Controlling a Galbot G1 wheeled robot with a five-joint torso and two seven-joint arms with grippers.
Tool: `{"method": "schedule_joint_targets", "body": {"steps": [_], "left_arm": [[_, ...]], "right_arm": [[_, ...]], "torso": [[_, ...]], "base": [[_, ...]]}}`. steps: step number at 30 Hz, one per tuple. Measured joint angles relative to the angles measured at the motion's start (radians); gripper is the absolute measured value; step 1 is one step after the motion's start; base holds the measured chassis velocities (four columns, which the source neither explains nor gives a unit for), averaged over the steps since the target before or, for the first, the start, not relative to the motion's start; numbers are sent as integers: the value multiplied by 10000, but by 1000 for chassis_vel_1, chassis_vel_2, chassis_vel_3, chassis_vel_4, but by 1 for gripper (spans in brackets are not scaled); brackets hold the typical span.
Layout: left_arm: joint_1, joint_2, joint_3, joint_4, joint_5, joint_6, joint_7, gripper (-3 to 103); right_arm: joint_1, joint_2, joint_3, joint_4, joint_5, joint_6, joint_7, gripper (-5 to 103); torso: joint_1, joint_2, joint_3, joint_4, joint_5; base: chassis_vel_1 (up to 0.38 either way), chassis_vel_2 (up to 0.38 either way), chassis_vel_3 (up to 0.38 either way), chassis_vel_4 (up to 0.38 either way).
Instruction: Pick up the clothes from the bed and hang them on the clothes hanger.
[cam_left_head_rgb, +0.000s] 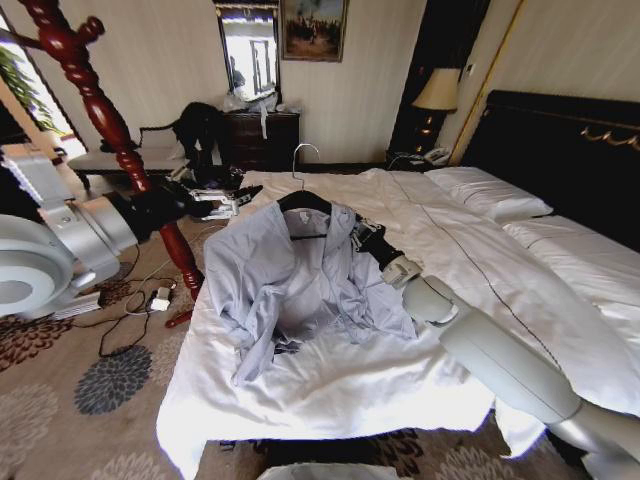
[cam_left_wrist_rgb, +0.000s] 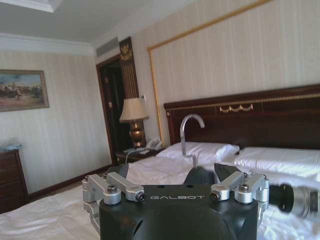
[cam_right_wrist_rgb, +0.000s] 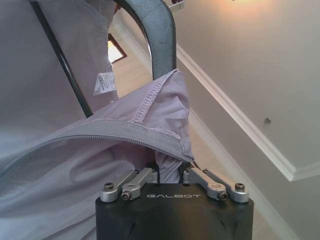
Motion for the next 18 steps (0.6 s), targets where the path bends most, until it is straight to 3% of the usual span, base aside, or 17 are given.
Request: {"method": "schedule_joint_targets", "body": {"steps": [6,11,14,18], "left_arm": [[310,86,310,538,991,-83,680,89],[452,14,411,654,1234,-94,917,85],[729,8,705,640,1560,-99,1343,70],[813,53,1001,629,1766,-151,1481,64]], "right_arm": [[-262,-235,431,31,-441,327,6,16],[-353,-308,508,64,-381,332,5,16],[-516,-398,552,217,22,132,30,16],[-478,-406,555,304,142,97,34,16]], "torso": [[-1,0,0,2,-1],[0,1,0,2,-2],[0,0,0,1,-1],[-1,0,0,1,-1]], "base": [[0,0,0,0],[0,0,0,0],[0,0,0,0],[0,0,0,0]]}}
